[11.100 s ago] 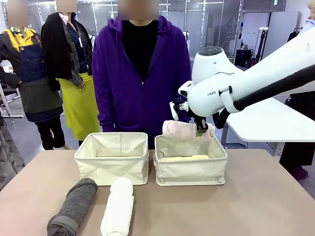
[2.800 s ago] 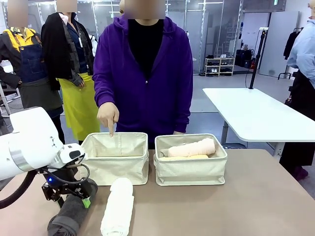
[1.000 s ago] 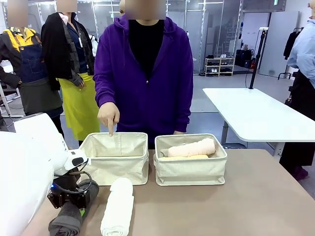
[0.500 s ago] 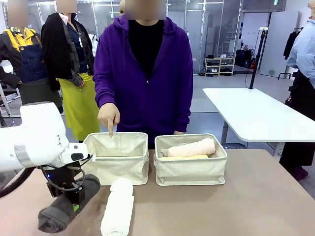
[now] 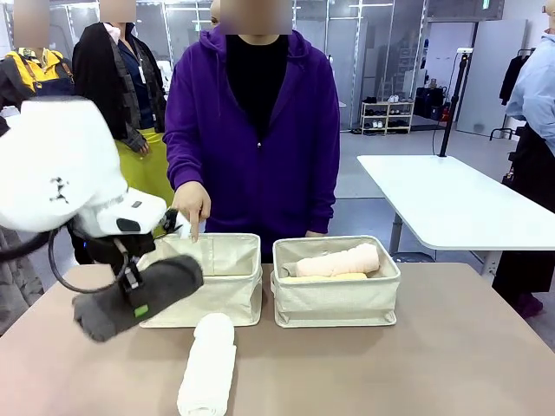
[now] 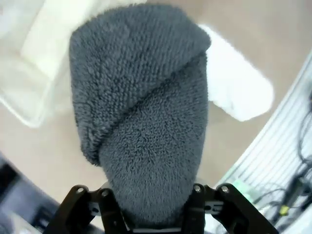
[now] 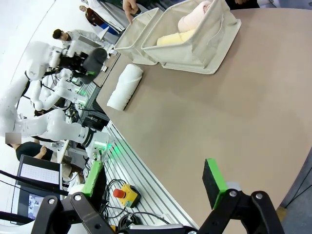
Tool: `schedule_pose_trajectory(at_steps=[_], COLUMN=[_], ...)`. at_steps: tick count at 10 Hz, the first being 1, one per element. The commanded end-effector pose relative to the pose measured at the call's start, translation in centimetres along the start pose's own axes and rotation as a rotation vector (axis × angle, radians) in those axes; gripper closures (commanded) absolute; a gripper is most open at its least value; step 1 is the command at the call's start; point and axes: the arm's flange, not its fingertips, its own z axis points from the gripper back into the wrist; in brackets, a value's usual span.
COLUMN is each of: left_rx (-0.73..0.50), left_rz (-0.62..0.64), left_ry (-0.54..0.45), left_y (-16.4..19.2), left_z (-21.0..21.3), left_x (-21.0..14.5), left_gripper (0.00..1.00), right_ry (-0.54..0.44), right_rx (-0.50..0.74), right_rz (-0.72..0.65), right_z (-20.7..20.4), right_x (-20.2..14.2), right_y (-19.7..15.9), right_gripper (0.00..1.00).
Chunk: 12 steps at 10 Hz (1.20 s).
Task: Divide the towels into two baskets.
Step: Pick up one hotel-folded towel from the bottom of the table and place it in the Fabric basket indicated by the person.
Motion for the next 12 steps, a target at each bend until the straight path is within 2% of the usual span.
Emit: schedule_pose_trajectory(at_steps=[1,3,4,5,6,10,11,12], left_rx=[0.072,0.181,0.194,0.207,0.176,0.181,0.215,0.214], left_rz=[-0.289,-0.424,-0.444,-0.422,-0.422,-0.436,-0.582,-0.624], left_ry=[-0.135,-0.125,-0.143,-0.171,-0.105,-0.112,-0.139,-0.09], left_y=[1.8,5.0,6.0,6.0,4.3,5.1,6.3,7.6], left_z=[1.7,1.8,2.0,2.5,2.7,1.9,1.2,-0.1], left_x=[1.4,4.0,5.2,5.9,4.2,5.0,5.8,6.9], left_gripper=[0.69,0.69,0.69,0.69,0.69,0.68,0.68,0.68], right_ry=[-0.013,-0.013,-0.013,-0.013,-0.013,-0.013,-0.013,-0.013], right_rx=[0.007,0.007,0.007,0.007,0.007,0.007,0.007,0.007], right_rz=[-0.01,-0.01,-0.01,-0.01,-0.01,-0.01,-0.01,-0.01], right_z=[-0.1,-0.1,-0.1,-0.1,-0.1,-0.1,-0.1,-0.1], right_x=[0.1,0.1,0.1,0.1,0.1,0.1,0.1,0.1], right_y=[0.5,0.5,0.5,0.5,0.5,0.5,0.5,0.5], right_gripper=[0.0,0.0,0.0,0.0,0.0,0.0,0.0,0.0])
